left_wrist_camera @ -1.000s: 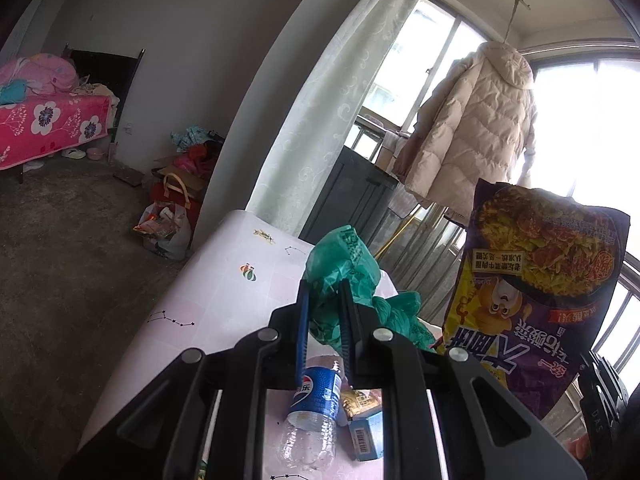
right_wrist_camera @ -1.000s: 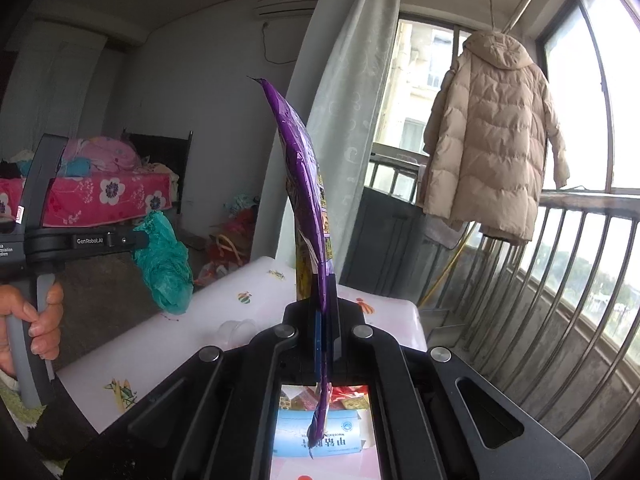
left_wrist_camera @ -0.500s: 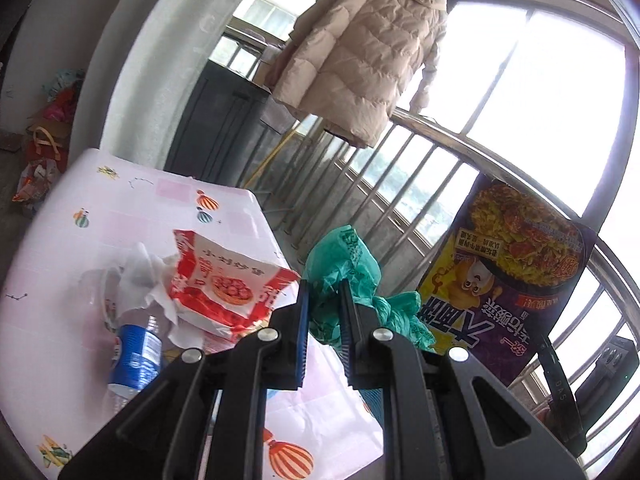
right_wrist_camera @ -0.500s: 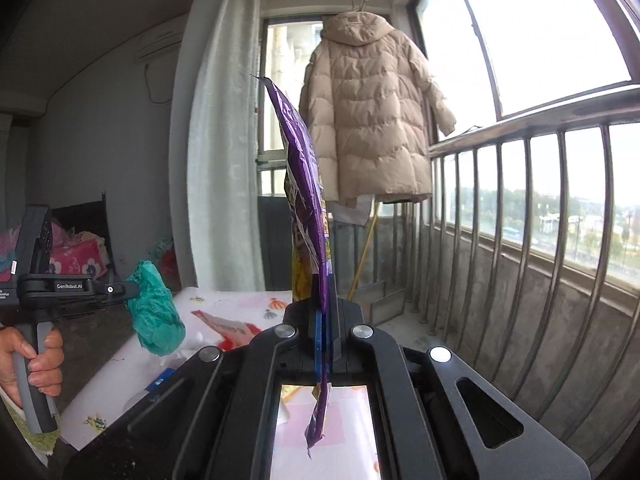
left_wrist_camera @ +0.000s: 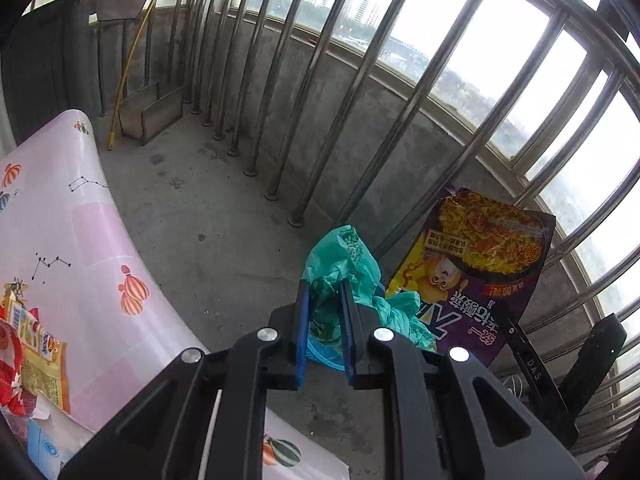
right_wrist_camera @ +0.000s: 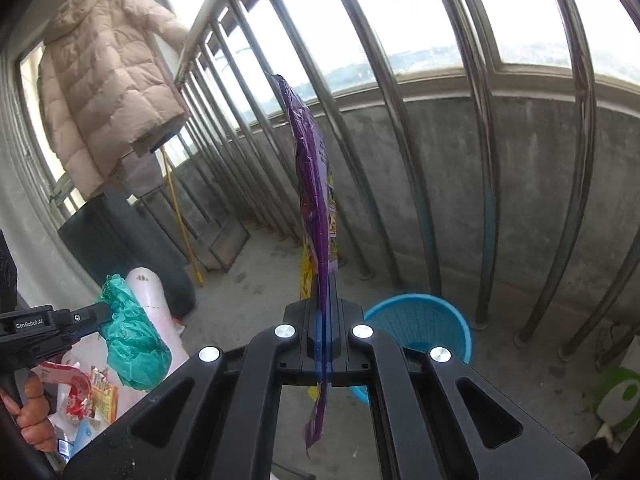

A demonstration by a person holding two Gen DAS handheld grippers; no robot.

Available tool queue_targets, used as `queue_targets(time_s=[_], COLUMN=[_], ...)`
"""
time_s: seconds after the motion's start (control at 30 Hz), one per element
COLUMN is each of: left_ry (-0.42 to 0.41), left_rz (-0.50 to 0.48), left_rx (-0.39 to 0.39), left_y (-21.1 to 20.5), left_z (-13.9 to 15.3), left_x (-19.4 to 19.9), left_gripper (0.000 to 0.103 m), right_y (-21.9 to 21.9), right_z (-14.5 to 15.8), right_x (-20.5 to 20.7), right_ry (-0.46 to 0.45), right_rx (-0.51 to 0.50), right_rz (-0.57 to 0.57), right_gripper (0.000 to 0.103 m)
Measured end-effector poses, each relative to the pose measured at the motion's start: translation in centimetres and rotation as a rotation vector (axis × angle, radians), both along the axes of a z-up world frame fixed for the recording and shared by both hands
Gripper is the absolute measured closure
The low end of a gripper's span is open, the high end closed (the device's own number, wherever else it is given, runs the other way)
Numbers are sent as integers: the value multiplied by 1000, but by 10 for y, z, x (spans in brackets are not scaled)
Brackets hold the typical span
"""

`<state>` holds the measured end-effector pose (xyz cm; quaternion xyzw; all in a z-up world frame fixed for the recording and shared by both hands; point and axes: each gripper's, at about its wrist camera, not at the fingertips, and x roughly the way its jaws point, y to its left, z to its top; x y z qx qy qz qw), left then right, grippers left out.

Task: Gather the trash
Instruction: 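Carry both bags to the blue wastebasket and release them inside, then move both tools back from the wastebasket to the table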

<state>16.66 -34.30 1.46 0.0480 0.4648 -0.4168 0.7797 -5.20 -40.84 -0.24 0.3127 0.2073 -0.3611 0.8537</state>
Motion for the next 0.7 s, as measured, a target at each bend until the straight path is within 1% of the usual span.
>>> queue_targets(time_s=[0.13, 0.2, 0.3, 0.33, 0.37, 0.4, 0.43, 0.47, 0.5, 0.53, 0.6, 0.7], left_ry=[42, 45, 71, 75, 86, 95, 88, 82, 84, 93, 111, 85], left_rz=[-90, -111, -150, -166, -187, -200, -196, -191, -186, -181, -167, -162], left_rx=[103, 150, 190, 201, 214, 239, 273, 290, 300, 298, 270, 239], left_y=[-80, -110, -151, -162, -172, -178, -186, -187, -188, -187, -180, -170], left_z=[-50, -74, -104, -115, -128, -141, -151, -157, -162, -164, -161, -152], left_x=[2, 5, 8, 8, 7, 7, 7, 6, 6, 5, 4, 0], left_gripper=[89, 89, 86, 77, 55, 43, 37, 37, 37, 36, 36, 33], right_y=[-25, -41, -58, -65, -70, -76, -81, -85, -84, -84, -80, -77], right_z=[-47, -65, -94, -106, -116, -131, -147, -161, -171, -177, -179, -177], right_x=[-11, -10, -10, -9, -5, -2, 0, 0, -1, -6, -17, -25], right_ry=[55, 74, 73, 82, 112, 144, 169, 200, 230, 238, 225, 221], right_rx=[55, 86, 157, 172, 172, 192, 226, 260, 288, 304, 317, 326], right_rz=[-74, -101, -116, -128, -140, -137, -135, -142, -152, -163, -196, -221], right_gripper=[103, 103, 103, 100, 91, 80, 55, 50, 50, 50, 50, 50])
